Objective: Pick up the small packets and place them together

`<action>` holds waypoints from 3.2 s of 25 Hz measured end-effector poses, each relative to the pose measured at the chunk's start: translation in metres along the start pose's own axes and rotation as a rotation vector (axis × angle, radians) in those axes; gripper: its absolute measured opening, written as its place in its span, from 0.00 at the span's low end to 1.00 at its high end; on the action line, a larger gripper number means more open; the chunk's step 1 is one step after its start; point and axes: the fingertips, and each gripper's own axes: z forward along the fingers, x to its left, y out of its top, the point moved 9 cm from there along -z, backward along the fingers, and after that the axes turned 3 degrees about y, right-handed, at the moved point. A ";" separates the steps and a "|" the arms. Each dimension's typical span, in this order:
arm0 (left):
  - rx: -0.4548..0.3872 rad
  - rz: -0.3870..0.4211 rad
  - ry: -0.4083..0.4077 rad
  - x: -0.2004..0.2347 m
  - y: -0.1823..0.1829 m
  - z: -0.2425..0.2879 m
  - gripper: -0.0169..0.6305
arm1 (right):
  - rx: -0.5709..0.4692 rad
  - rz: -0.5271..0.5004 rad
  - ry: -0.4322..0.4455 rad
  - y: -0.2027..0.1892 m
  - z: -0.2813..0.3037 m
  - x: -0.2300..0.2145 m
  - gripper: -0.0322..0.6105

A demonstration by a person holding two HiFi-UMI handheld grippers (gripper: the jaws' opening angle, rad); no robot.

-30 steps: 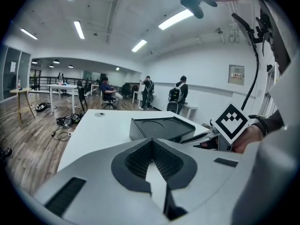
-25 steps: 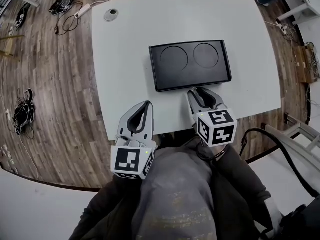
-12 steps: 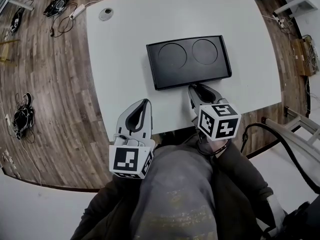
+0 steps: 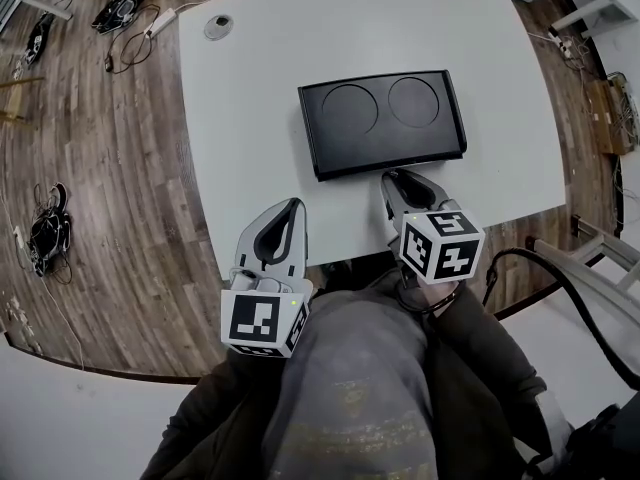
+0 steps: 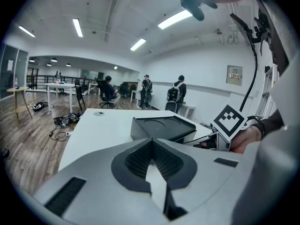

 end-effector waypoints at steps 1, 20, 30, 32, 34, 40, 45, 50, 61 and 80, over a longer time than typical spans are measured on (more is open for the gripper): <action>0.001 0.001 0.000 0.000 0.000 -0.001 0.03 | 0.000 0.000 0.000 -0.001 -0.001 0.001 0.16; -0.001 0.048 -0.036 -0.022 -0.012 -0.036 0.03 | -0.024 0.018 -0.016 -0.042 -0.033 0.011 0.16; 0.000 0.064 -0.053 -0.032 -0.020 -0.052 0.03 | -0.033 0.018 -0.015 -0.060 -0.047 0.017 0.16; -0.002 0.066 -0.053 -0.033 -0.021 -0.054 0.03 | -0.033 0.019 -0.014 -0.064 -0.049 0.018 0.16; 0.000 0.066 -0.055 -0.035 -0.023 -0.056 0.03 | -0.034 0.020 -0.012 -0.069 -0.050 0.019 0.16; 0.000 0.074 -0.067 -0.041 -0.028 -0.061 0.03 | -0.019 0.025 -0.002 -0.084 -0.057 0.022 0.16; 0.000 0.087 -0.079 -0.047 -0.032 -0.063 0.03 | -0.026 0.023 0.002 -0.091 -0.061 0.022 0.16; 0.001 0.088 -0.080 -0.049 -0.029 -0.063 0.03 | -0.030 0.022 0.009 -0.090 -0.061 0.021 0.16; -0.004 0.096 -0.063 -0.049 -0.028 -0.067 0.03 | -0.025 0.052 0.052 -0.095 -0.063 0.018 0.20; -0.031 0.040 -0.036 -0.039 -0.009 -0.027 0.03 | 0.156 -0.191 0.308 0.018 -0.085 -0.003 0.23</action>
